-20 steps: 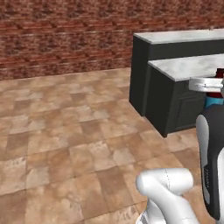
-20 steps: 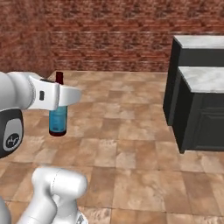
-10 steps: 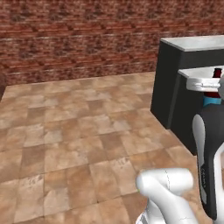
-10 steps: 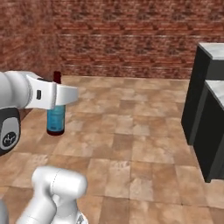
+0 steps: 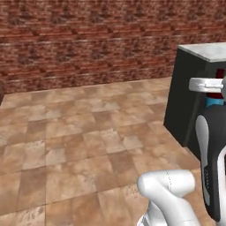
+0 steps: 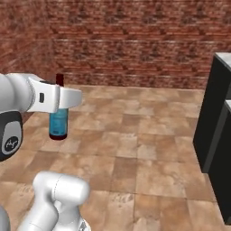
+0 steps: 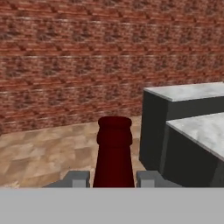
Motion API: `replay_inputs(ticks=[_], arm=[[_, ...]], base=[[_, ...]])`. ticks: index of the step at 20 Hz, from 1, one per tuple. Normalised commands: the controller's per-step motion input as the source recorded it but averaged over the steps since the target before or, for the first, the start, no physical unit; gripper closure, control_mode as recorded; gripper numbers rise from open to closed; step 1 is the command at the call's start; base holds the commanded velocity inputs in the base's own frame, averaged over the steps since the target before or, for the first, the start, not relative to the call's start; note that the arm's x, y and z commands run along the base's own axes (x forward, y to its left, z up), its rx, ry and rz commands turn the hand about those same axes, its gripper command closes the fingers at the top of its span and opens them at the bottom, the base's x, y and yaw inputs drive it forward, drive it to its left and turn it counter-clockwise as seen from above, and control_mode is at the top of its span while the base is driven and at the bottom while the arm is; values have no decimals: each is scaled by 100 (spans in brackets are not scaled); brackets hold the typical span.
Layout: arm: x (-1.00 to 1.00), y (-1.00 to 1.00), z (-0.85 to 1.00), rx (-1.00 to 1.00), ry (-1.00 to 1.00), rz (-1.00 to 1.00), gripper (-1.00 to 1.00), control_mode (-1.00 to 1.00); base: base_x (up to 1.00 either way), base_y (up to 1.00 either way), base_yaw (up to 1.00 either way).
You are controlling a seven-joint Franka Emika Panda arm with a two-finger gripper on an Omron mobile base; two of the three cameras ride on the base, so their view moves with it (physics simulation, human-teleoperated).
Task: Get the candle and the beer from the cabinet and move them to the dining counter.
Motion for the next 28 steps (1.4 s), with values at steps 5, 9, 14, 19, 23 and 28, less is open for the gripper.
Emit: replay_inputs(ticks=[5,9,14,19,23,28], arm=[[0,0,0,0,0,0,100,100],[0,0,0,0,0,0,100,100],[0,0,0,0,0,0,100,100],[0,0,0,0,0,0,100,100],[0,0,0,0,0,0,100,100],[0,0,0,0,0,0,100,100]], base=[[100,21,0],[100,16,0],[100,18,-9],[100,15,-15],[95,22,-27],[81,37,-44]])
